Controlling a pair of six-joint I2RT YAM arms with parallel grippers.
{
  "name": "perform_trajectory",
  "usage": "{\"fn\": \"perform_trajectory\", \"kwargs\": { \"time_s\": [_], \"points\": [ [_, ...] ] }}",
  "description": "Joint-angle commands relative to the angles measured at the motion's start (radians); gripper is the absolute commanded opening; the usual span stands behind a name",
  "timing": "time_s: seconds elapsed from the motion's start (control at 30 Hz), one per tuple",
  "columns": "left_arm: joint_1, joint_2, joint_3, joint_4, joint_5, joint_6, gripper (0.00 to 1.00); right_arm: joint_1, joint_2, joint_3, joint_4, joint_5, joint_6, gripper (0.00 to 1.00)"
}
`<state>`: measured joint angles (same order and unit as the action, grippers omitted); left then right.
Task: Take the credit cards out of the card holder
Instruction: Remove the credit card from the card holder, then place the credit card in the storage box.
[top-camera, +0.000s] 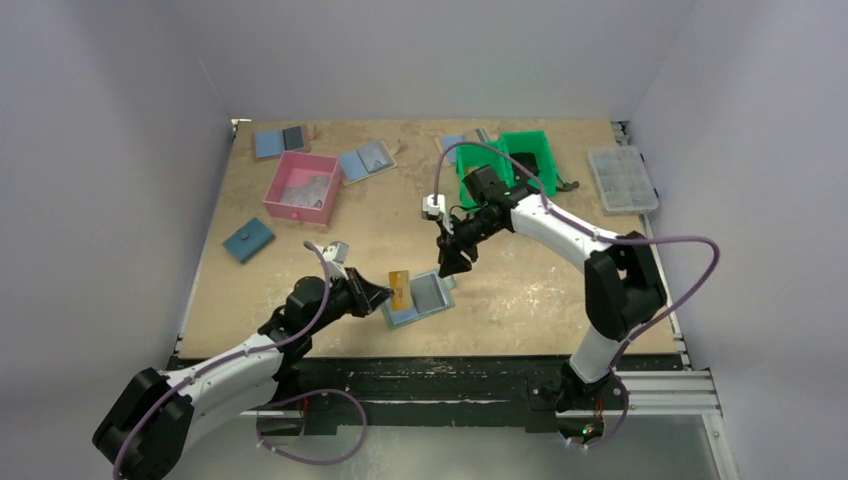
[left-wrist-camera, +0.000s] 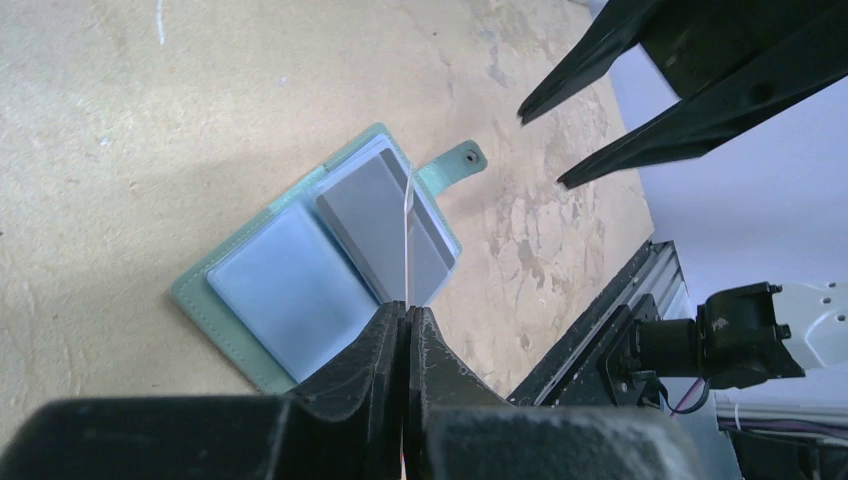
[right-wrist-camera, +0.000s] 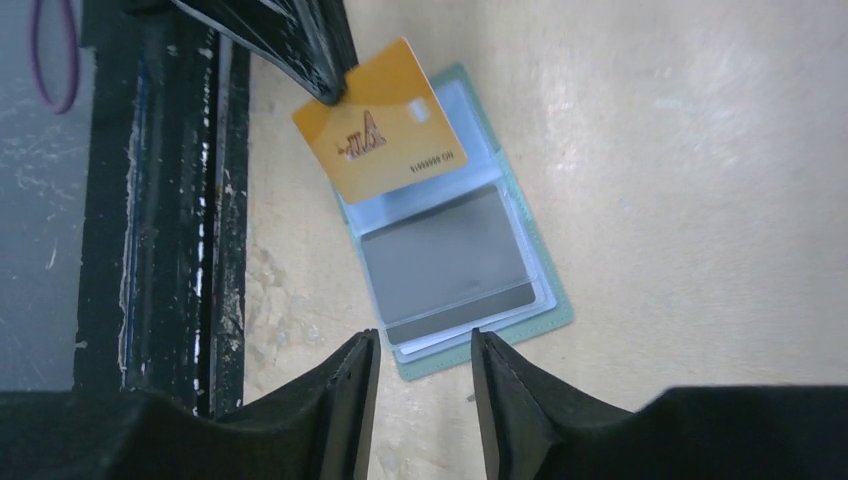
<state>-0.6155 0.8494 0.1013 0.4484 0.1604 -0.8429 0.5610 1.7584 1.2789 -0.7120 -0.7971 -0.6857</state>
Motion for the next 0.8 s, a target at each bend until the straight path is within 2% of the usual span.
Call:
{"fn": "perform_trajectory", "kwargs": {
  "time_s": [0.0,0.13,0.3,0.77],
  "points": [
    [-0.004,-0.002,0.024,0.107,0.056,0.06,0.0,-0.056,-0.105,-0.015,-0.046,-0.145,-0.135,0.5],
    [-0.026,0.057,0.036,0.192,0.077,0.065,0.0,-0.07,-0.132,-0.046,-0.075,-0.216,-0.239,0.61],
    [-0.076,0.135,0.062,0.271,0.086,0.078,0.0,-0.071,-0.118,-0.066,-0.123,-0.278,-0.348,0.67],
    [-0.17,0.285,0.137,0.338,0.1,0.112,0.0,-0.037,-0.061,-0.082,-0.034,-0.242,-0.21,0.69]
  ]
}}
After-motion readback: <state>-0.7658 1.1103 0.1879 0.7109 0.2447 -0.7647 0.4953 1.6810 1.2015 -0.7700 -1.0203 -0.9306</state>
